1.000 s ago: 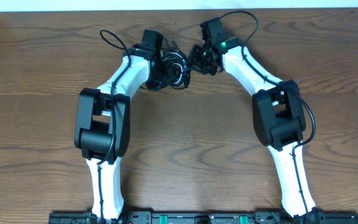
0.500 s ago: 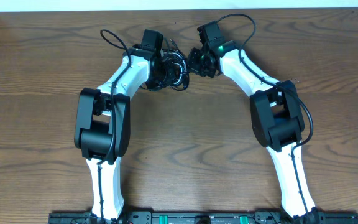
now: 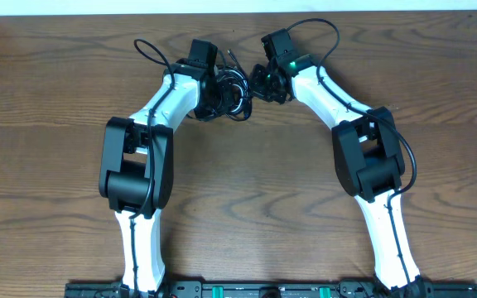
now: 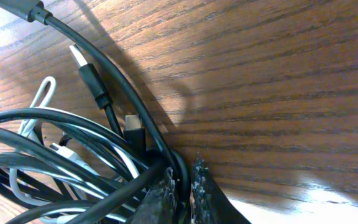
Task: Untangle cables
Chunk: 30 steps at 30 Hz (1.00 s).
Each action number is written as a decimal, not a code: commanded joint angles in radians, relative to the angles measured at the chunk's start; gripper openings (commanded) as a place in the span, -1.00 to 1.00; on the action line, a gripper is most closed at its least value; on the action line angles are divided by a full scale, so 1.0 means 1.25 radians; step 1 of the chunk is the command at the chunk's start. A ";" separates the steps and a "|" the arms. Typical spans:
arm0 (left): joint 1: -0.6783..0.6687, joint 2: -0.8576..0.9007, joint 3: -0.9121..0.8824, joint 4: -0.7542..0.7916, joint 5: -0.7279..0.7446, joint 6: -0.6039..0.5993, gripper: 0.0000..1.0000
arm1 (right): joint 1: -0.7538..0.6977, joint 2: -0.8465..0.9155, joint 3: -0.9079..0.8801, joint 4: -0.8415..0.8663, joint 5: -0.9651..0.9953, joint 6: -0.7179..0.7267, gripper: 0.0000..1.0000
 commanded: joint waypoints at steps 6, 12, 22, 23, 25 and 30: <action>-0.014 0.043 -0.025 -0.007 0.013 0.020 -0.85 | 0.031 0.027 -0.028 -0.013 -0.005 -0.005 -0.74; -0.014 0.043 -0.025 -0.008 0.014 0.021 -0.85 | 0.046 0.027 -0.032 0.006 0.036 -0.005 -0.55; -0.014 0.043 -0.025 -0.011 0.013 0.042 -0.85 | 0.056 0.027 -0.033 0.023 0.076 -0.006 -0.92; -0.014 0.043 -0.025 -0.012 0.013 0.042 -0.85 | 0.054 0.027 -0.033 0.023 0.078 -0.008 -0.98; -0.014 0.043 -0.025 -0.015 0.014 0.042 -0.85 | 0.047 0.027 -0.033 0.023 0.078 -0.016 -0.98; -0.014 0.043 -0.025 -0.020 0.013 0.056 -0.84 | 0.009 0.026 -0.033 0.013 0.071 -0.085 -0.98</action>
